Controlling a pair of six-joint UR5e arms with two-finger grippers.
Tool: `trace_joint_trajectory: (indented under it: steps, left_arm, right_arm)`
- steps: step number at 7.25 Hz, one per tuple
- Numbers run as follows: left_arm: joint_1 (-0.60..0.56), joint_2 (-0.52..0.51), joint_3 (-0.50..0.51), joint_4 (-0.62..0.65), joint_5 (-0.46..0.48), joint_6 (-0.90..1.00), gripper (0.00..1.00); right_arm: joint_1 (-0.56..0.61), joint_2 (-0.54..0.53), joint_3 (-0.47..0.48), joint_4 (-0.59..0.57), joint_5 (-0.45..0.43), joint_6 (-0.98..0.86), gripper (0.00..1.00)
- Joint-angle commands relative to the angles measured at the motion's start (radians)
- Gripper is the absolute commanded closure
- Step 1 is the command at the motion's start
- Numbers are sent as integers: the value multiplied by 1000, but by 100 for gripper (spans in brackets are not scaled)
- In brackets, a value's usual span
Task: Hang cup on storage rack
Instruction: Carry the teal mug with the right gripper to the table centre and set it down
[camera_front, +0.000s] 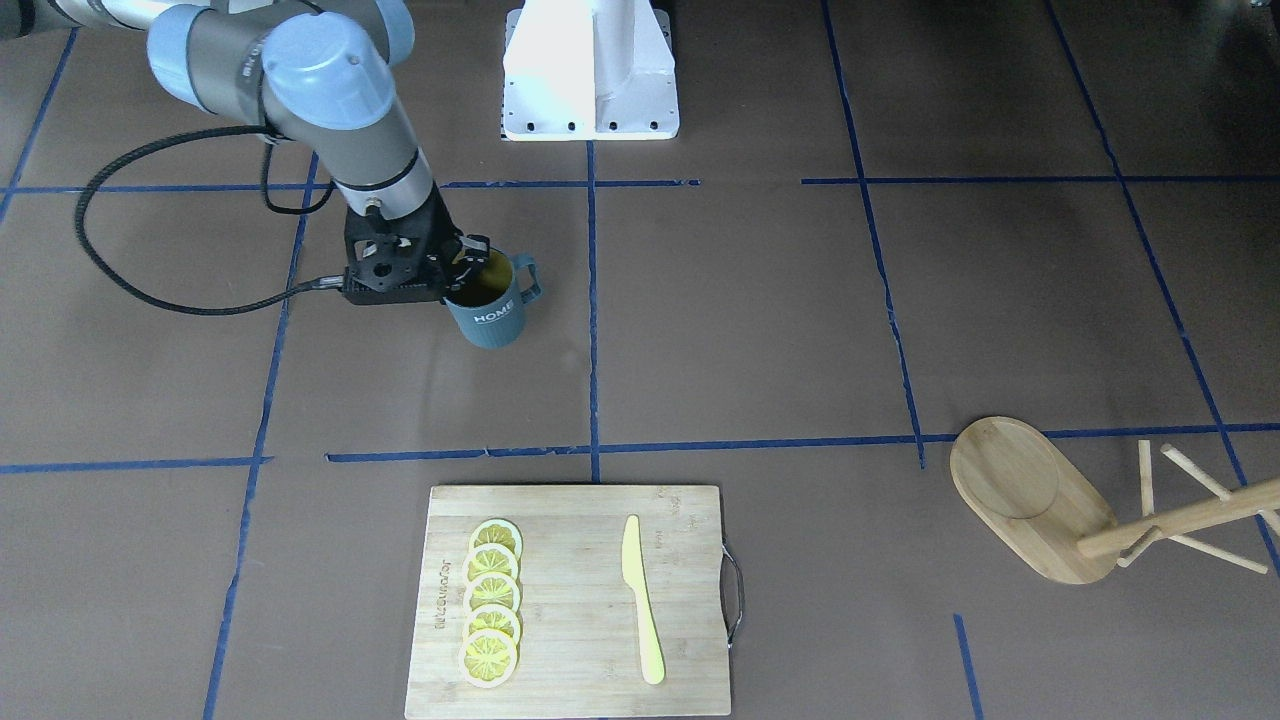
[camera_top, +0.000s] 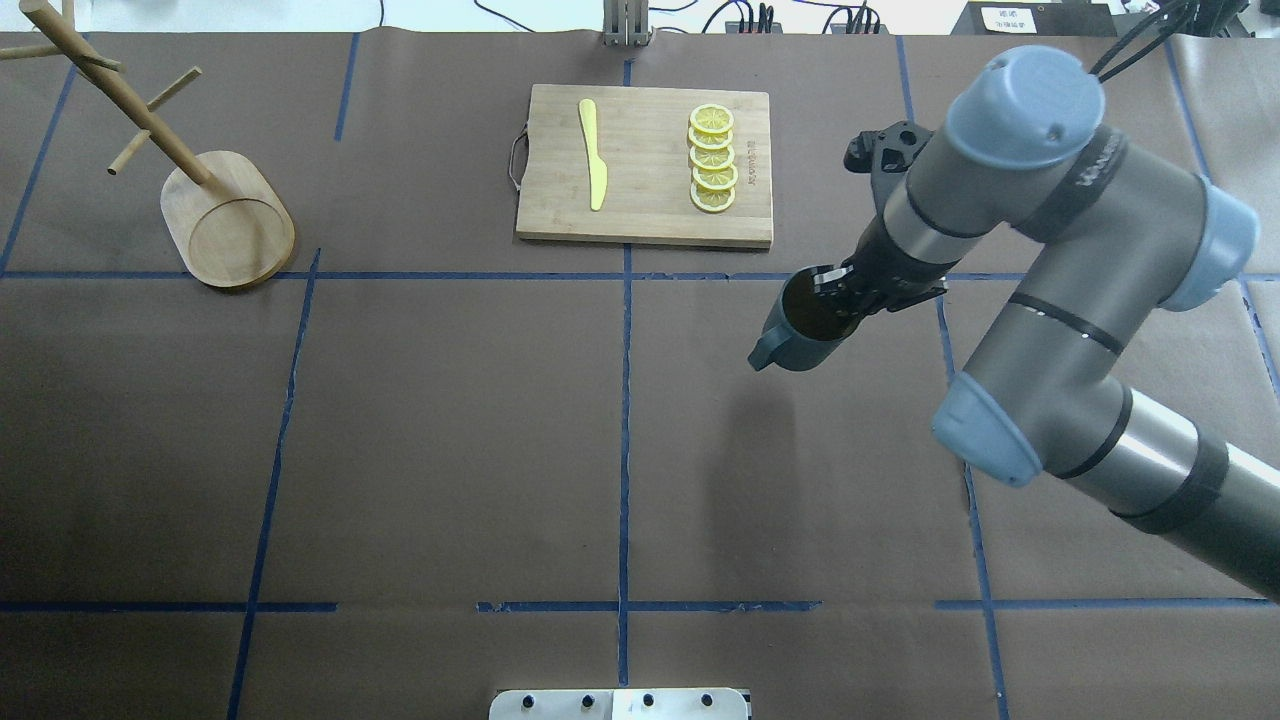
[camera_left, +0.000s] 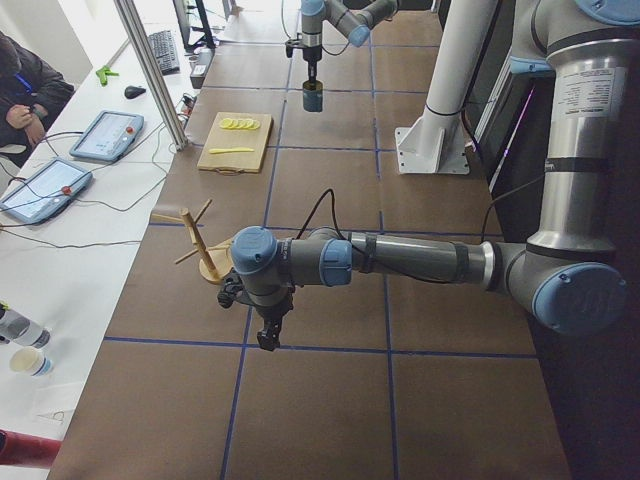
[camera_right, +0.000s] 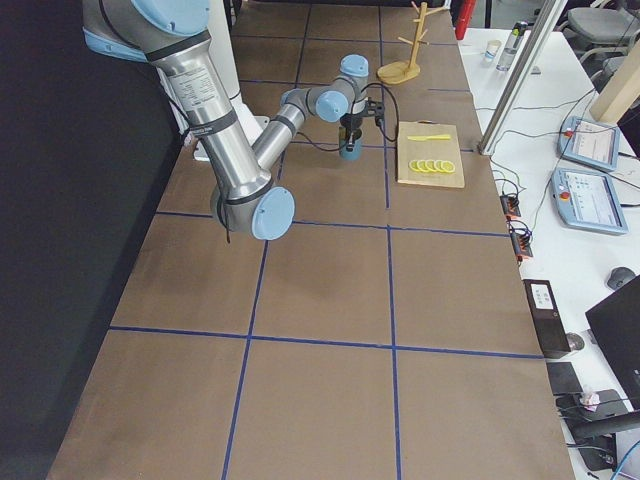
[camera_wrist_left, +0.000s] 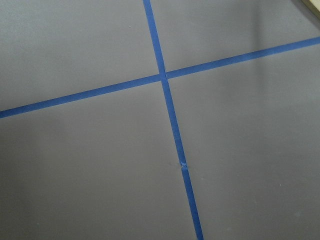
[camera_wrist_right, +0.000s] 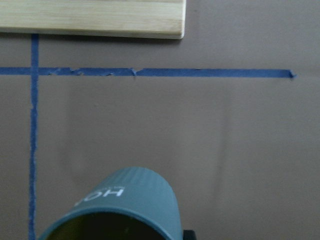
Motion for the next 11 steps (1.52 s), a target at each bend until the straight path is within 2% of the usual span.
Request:
trace_joint_trajectory:
  steps: [1, 6, 7, 8, 10, 11]
  left_arm:
    - [1, 0, 1, 0, 0, 1, 0]
    - [4, 0, 7, 0, 0, 1, 0]
    - [4, 0, 7, 0, 0, 3, 0]
    - [4, 0, 7, 0, 0, 4, 0]
    - [4, 0, 7, -2, 0, 6, 0]
    - [4, 0, 7, -2, 0, 6, 0]
  right_arm:
    - [-60, 142, -139, 6, -52, 86, 100]
    - [-161, 154, -184, 31, -98, 167, 100]
    - [-165, 140, -191, 67, -98, 161, 90]
    - [-172, 134, -189, 72, -107, 161, 1]
    - [-166, 135, -169, 72, -113, 130, 0]
    - [-131, 135, -117, 62, -101, 126, 0]
